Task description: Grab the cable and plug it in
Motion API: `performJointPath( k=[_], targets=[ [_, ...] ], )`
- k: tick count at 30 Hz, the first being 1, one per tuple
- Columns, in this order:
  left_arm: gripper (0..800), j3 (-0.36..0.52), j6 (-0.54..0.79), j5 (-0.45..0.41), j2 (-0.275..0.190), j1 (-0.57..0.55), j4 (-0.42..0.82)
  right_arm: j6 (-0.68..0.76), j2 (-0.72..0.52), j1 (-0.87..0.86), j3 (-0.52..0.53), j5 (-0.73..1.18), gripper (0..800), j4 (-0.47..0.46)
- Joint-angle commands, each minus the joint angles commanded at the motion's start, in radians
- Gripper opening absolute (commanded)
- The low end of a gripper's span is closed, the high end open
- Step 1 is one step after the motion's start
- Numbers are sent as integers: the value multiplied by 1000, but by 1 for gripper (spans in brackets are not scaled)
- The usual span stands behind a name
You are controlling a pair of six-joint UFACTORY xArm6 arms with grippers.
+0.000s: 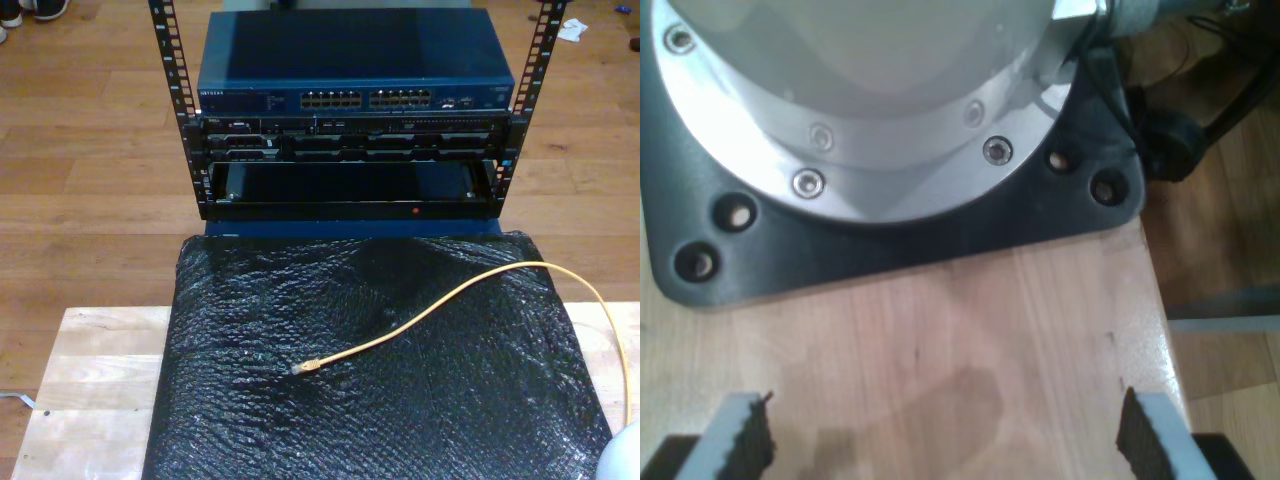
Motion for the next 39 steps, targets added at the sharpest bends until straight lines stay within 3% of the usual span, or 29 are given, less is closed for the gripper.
performJointPath(
  k=[15,26,33,39],
  targets=[
    [800,-9,-5,8,-2,0,2,3,-25,0,-44,64,799,2],
    [800,-57,-6,80,-8,-2,6,153,-26,6,-236,347,799,6],
    [800,-124,-6,183,-9,-9,5,252,-20,21,-377,486,799,23],
    [800,-218,-15,293,-9,-37,-32,362,8,98,-465,514,798,112]
  ],
)
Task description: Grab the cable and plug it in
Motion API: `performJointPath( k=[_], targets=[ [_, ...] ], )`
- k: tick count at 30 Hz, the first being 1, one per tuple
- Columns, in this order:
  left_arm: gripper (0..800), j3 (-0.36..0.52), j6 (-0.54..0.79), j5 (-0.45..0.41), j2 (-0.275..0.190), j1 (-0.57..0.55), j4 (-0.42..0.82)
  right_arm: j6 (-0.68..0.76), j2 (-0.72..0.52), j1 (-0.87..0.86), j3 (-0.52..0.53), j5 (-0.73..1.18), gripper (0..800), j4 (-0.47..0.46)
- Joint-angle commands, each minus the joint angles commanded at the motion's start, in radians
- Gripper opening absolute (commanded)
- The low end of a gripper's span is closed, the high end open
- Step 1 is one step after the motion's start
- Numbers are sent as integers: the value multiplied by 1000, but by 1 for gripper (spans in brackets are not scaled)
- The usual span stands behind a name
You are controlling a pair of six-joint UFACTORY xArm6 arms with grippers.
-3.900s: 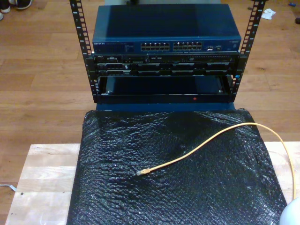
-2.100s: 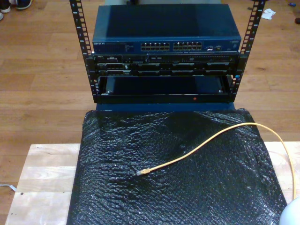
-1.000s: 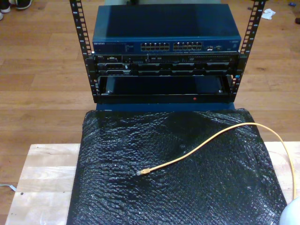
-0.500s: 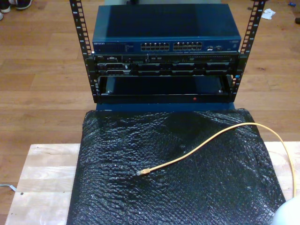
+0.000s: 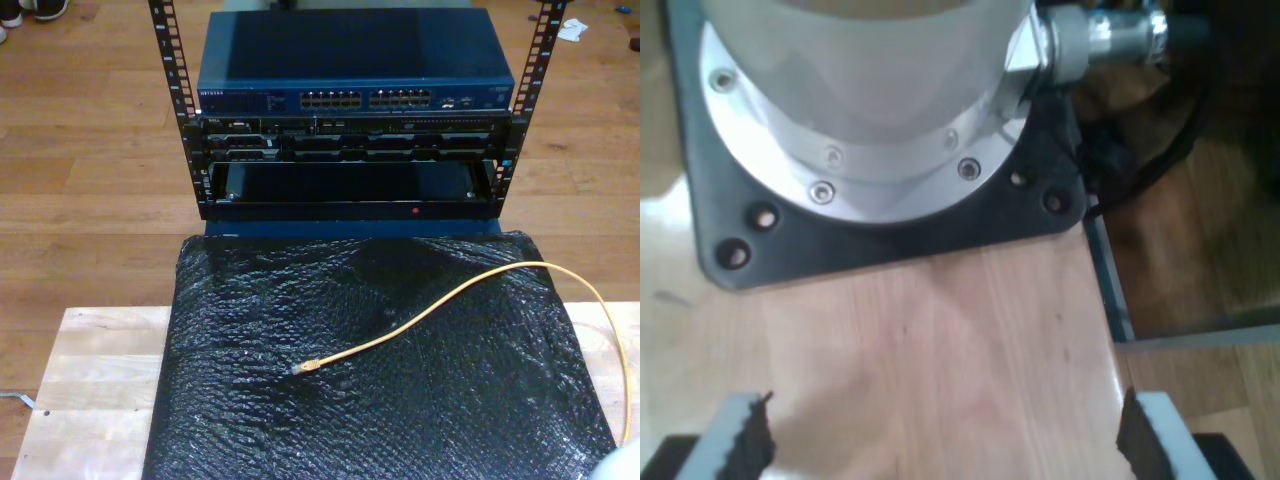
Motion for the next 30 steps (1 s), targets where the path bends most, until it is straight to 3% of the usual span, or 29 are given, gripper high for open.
performJointPath(
  k=[6,16,23,30],
  targets=[
    [800,-78,-31,80,3,-61,-60,186,94,118,-135,55,798,23],
    [800,-180,-232,180,6,-236,-140,496,262,321,-345,94,797,60],
    [800,-198,-345,241,5,-342,-189,523,342,333,-462,238,794,219],
    [800,-196,-405,242,5,-397,-238,546,348,361,-485,256,793,250]
  ],
)
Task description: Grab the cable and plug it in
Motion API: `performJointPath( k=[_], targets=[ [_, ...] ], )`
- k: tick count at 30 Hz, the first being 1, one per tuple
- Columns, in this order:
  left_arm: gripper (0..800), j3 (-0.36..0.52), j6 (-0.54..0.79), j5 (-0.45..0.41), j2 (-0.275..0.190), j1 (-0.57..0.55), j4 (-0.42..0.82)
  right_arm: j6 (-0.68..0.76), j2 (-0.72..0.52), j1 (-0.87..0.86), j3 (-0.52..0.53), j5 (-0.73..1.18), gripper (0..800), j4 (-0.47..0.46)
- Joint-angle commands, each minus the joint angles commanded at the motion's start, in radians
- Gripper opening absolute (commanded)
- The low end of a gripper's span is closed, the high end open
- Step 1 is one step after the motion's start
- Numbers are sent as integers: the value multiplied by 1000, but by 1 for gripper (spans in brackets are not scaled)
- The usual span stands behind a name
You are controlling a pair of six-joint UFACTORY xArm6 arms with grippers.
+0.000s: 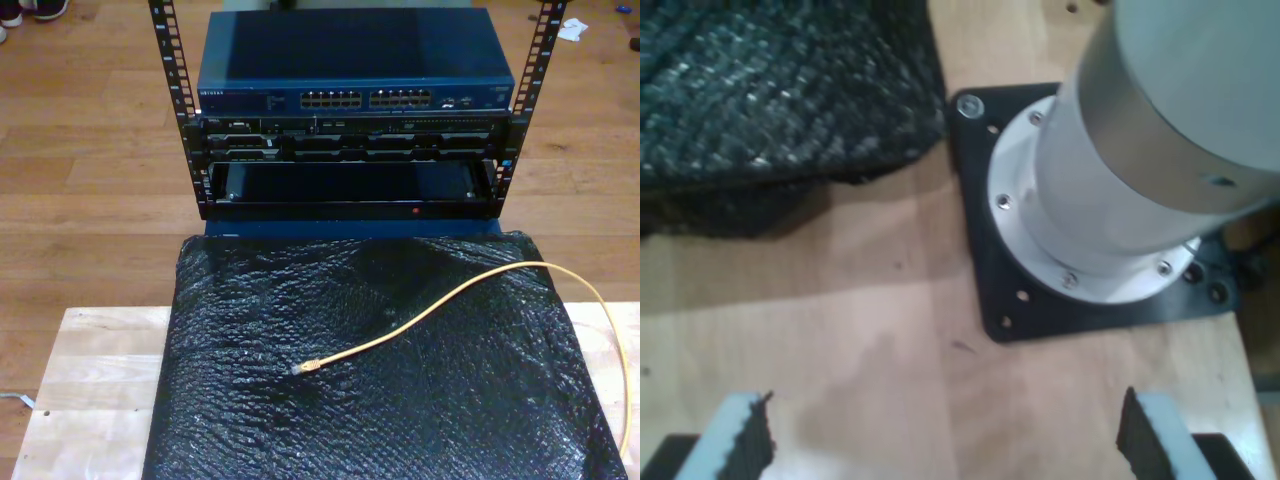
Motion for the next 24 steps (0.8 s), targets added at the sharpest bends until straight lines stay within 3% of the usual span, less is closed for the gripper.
performJointPath(
  k=[10,24],
  targets=[
    [800,5,-127,0,2,-91,-48,72,57,91,-49,2,793,37],
    [800,8,-190,-9,-3,-135,-124,124,63,206,-84,-3,793,106]
  ],
)
